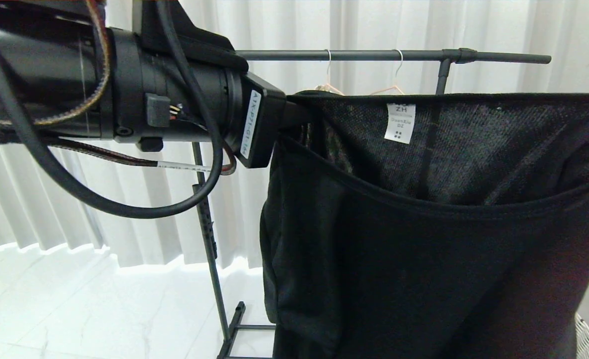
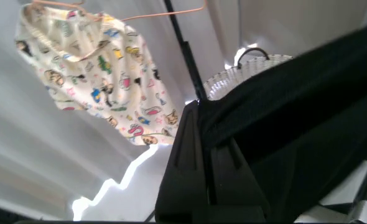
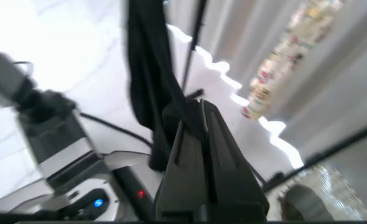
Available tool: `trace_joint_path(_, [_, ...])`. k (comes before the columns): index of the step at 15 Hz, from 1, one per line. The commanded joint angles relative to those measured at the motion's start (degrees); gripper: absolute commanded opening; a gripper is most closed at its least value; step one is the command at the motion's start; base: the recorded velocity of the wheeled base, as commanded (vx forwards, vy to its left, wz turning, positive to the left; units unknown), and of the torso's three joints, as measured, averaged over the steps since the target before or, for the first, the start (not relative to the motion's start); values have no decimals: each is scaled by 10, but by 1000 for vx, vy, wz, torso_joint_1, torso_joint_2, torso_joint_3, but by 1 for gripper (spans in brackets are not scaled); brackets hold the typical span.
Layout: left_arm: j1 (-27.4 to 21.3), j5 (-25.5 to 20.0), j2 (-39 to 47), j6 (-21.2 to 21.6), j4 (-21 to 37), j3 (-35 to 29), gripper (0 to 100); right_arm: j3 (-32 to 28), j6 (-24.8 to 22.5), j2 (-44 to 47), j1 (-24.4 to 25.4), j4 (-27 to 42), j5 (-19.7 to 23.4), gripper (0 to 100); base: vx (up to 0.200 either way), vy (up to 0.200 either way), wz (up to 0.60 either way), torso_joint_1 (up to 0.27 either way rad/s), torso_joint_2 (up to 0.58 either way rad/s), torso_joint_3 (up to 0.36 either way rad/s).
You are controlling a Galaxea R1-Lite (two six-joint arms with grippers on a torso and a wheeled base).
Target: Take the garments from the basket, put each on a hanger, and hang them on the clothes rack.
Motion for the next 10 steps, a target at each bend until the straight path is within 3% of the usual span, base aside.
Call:
trace_joint_path(1, [-7, 0, 15, -1, 0, -5, 0, 7, 2, 1, 54, -2, 3, 0, 0, 0, 0, 0, 0, 0])
trace_joint_path(3, [-7, 0, 11, -1, 0, -4, 0, 30, 0, 4, 77, -17, 0, 0, 0, 0, 0, 0, 0, 0])
trace_joint_path(8, [-7, 1, 6, -2, 1, -1, 0, 53, 0, -4, 74, -49, -5, 0, 0, 0, 0, 0, 0, 0])
trace_joint_path(10, [-18, 0, -21, -48, 16, 7, 0, 55, -4, -5, 38, -51, -29, 0, 0, 0, 0, 0, 0, 0])
